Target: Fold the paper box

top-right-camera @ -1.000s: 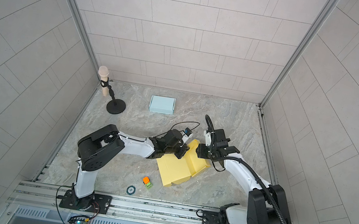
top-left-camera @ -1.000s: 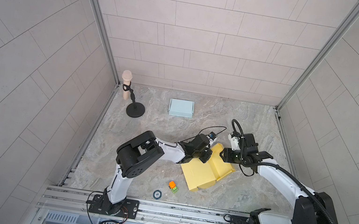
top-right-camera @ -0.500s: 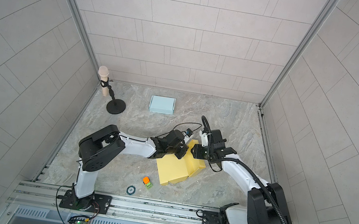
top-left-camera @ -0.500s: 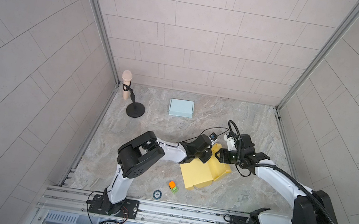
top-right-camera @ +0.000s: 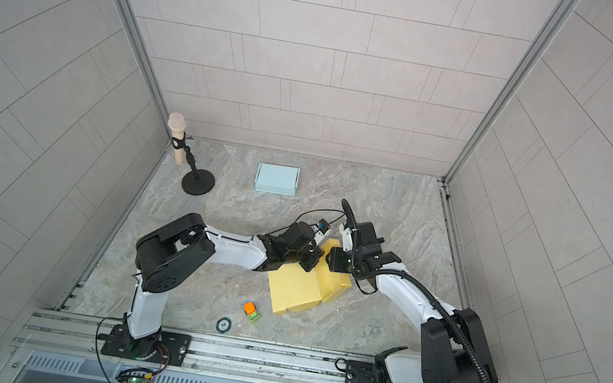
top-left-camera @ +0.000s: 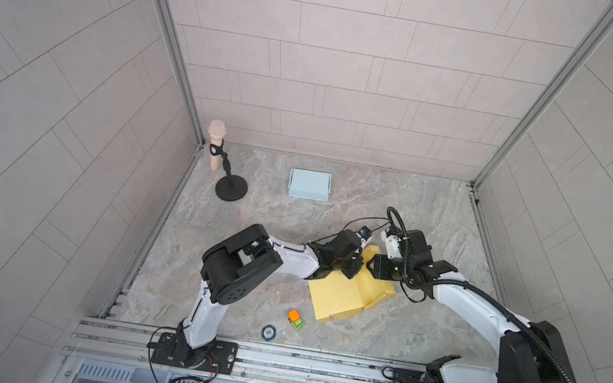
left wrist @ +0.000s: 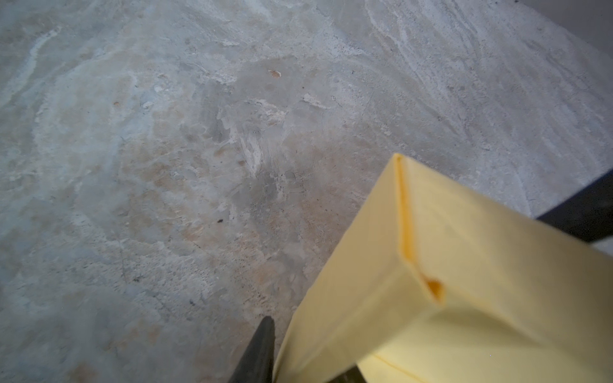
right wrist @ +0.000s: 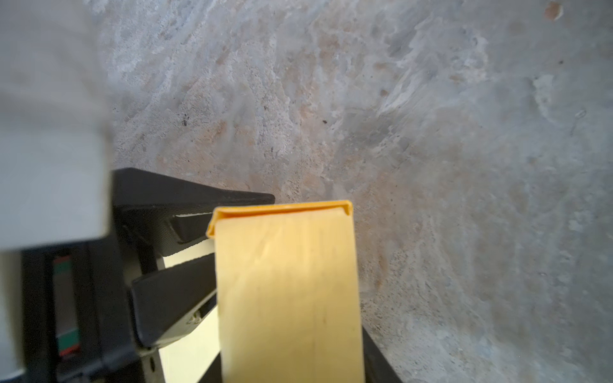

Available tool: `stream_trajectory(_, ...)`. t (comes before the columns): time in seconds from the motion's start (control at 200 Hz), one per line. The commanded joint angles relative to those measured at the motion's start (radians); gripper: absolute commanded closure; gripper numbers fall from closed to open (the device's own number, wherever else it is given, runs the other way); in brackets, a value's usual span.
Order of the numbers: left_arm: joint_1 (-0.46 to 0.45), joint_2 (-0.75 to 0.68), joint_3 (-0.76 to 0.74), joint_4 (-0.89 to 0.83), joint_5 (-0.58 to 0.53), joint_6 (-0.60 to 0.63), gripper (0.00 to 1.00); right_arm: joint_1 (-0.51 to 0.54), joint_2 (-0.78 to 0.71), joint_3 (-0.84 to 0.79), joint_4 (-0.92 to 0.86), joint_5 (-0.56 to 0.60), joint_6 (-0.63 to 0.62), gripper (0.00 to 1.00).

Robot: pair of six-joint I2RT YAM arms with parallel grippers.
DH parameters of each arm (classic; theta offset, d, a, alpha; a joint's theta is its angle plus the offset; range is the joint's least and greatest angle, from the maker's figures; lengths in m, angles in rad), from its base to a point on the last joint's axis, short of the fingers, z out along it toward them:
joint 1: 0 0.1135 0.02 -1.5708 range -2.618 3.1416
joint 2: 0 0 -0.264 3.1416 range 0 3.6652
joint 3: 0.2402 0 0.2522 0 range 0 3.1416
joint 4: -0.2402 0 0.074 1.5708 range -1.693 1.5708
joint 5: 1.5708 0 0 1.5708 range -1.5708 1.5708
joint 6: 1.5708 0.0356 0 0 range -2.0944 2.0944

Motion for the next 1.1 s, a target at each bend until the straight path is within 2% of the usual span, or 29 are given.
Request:
stream_trajectory(0.0, -0.008, -0.008, -0.011, 0.044, 0.020, -0.013, 0.72, 0.004, -0.020, 0.002, -0.047, 0.058, -0.015, 0.54)
stream_trajectory(0.325, -0.008, -0.029, -0.039, 0.044, 0.008, -0.024, 0.69, -0.005, -0.036, 0.011, -0.081, 0.094, -0.029, 0.53)
stream_trajectory(0.541, -0.008, -0.099, -0.099, 0.053, -0.015, -0.057, 0.66, -0.023, -0.049, 0.008, -0.098, 0.110, -0.042, 0.53)
stream_trajectory(0.621, -0.006, -0.153, -0.147, 0.053, -0.015, -0.102, 0.57, -0.027, -0.049, 0.006, -0.103, 0.121, -0.047, 0.53)
stream_trajectory(0.901, -0.004, -0.423, -0.402, -0.057, -0.019, -0.364, 0.44, -0.038, -0.043, -0.020, -0.073, 0.131, -0.042, 0.53)
stream_trajectory(1.096, 0.001, -0.623, -0.461, -0.291, -0.097, -0.414, 0.29, -0.068, -0.028, -0.045, -0.031, 0.111, -0.030, 0.54)
